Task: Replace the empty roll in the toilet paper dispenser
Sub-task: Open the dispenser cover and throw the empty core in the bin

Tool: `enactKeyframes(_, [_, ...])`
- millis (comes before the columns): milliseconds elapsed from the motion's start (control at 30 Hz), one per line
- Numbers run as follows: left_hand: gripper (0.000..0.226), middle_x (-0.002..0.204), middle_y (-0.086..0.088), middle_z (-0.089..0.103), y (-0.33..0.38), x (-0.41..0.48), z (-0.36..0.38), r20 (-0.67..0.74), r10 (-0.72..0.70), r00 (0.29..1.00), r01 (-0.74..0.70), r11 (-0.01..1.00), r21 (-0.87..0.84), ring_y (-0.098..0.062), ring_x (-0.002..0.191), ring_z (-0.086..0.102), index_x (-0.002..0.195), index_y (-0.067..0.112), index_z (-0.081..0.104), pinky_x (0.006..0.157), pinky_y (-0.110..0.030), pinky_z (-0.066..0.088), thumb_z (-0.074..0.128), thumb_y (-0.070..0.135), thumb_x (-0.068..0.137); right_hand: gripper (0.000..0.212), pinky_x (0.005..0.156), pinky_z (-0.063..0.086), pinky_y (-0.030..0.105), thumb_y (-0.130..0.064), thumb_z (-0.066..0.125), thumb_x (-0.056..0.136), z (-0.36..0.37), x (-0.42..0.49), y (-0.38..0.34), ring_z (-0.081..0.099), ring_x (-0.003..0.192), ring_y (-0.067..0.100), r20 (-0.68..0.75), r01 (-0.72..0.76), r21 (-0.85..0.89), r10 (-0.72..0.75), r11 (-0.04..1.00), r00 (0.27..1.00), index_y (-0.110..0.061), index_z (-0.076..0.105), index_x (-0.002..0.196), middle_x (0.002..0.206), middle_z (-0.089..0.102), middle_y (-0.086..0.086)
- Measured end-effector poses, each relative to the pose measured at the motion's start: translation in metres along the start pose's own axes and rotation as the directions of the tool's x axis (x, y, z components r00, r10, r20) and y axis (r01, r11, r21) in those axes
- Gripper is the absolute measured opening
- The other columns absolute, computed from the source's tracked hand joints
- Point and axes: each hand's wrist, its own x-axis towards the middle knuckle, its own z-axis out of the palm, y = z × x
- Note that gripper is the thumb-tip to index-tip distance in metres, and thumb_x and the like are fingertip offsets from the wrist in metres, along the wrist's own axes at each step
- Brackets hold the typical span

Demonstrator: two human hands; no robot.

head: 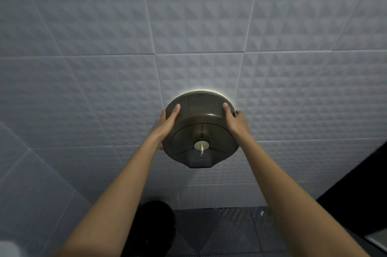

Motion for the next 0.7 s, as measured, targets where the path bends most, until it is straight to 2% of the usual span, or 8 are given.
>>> enactKeyframes(100, [0.111,0.151,0.005,0.032,0.003,-0.019,0.004,0.04,-0.007,0.999,0.008,1.0,-0.011,-0.039,0.125,0.047,0.141,0.055,0.012,0.077,-0.072,0.045,0.043,0.099,0.044,0.091,0.105,0.037,0.044,-0.077,0.038,0.079,-0.003,-0.003,0.001,0.041,0.131,0.036,0.063,0.011,0.024,-0.012,1.0,0.998,-0.016,0.028,0.146,0.146,0.04,0.015])
enactKeyframes(200, [0.098,0.157,0.007,0.022,-0.008,-0.031,0.008,0.079,0.028,0.997,-0.029,1.0,0.007,-0.035,0.133,0.038,0.143,0.053,0.005,0.085,-0.067,0.047,0.044,0.089,0.061,0.098,0.1,0.04,0.047,-0.082,0.042,0.071,-0.003,-0.014,0.012,0.041,0.131,0.036,0.07,0.0,0.065,-0.005,0.998,0.998,-0.023,0.024,0.148,0.146,0.041,0.008])
enactKeyframes(267, [0.097,0.158,0.006,0.02,-0.019,-0.036,0.007,0.087,0.047,0.995,-0.049,0.999,0.023,-0.033,0.136,0.035,0.144,0.053,0.004,0.09,-0.065,0.045,0.048,0.085,0.064,0.101,0.105,0.039,0.048,-0.084,0.042,0.067,0.0,-0.021,0.023,0.042,0.131,0.035,0.062,0.031,0.075,-0.036,0.997,0.997,-0.027,0.023,0.148,0.146,0.041,0.009])
enactKeyframes(367, [0.095,0.157,-0.001,0.024,-0.035,-0.043,-0.004,0.13,0.078,0.989,-0.089,0.993,0.082,-0.035,0.134,0.038,0.145,0.05,0.003,0.093,-0.056,0.046,0.055,0.076,0.071,0.102,0.109,0.035,0.05,-0.086,0.041,0.067,0.004,-0.031,0.044,0.039,0.133,0.036,0.068,0.074,0.044,-0.077,0.996,0.995,-0.034,0.013,0.15,0.15,0.035,0.012])
enactKeyframes(467, [0.104,0.153,-0.006,0.032,-0.041,-0.051,-0.017,0.174,0.072,0.982,-0.108,0.972,0.209,-0.035,0.124,0.05,0.146,0.049,0.001,0.077,-0.041,0.053,0.064,0.072,0.067,0.103,0.103,0.041,0.055,-0.088,0.042,0.065,0.005,-0.044,0.066,0.037,0.134,0.036,0.085,0.115,0.031,-0.117,0.993,0.99,-0.043,0.003,0.148,0.153,0.027,0.01])
enactKeyframes(567, [0.087,0.134,-0.003,0.052,-0.044,-0.058,-0.021,0.187,0.109,0.976,-0.158,0.948,0.275,-0.024,0.105,0.062,0.141,0.035,0.029,0.079,-0.043,0.059,0.076,0.052,0.07,0.103,0.106,0.039,0.052,-0.084,0.046,0.067,0.008,-0.063,0.09,0.033,0.137,0.03,0.069,0.169,0.078,-0.174,0.983,0.982,-0.042,0.001,0.149,0.155,0.021,0.005])
enactKeyframes(633, [0.061,0.118,-0.001,0.059,-0.05,-0.061,-0.019,0.183,0.147,0.972,-0.196,0.937,0.289,-0.019,0.096,0.062,0.118,0.022,0.052,0.081,-0.045,0.058,0.082,0.04,0.068,0.095,0.115,0.026,0.04,-0.07,0.048,0.079,0.011,-0.076,0.107,0.024,0.142,0.023,0.047,0.223,0.096,-0.228,0.97,0.973,-0.033,0.0,0.152,0.158,0.016,0.003])
enactKeyframes(700, [0.049,0.104,-0.006,0.066,-0.058,-0.063,-0.018,0.175,0.198,0.964,-0.251,0.896,0.367,-0.016,0.083,0.061,0.09,0.018,0.06,0.076,-0.043,0.057,0.088,0.04,0.057,0.095,0.115,0.018,0.036,-0.067,0.046,0.079,0.013,-0.086,0.123,0.017,0.145,0.018,0.048,0.241,0.112,-0.247,0.964,0.968,-0.03,-0.001,0.153,0.16,0.011,0.0])
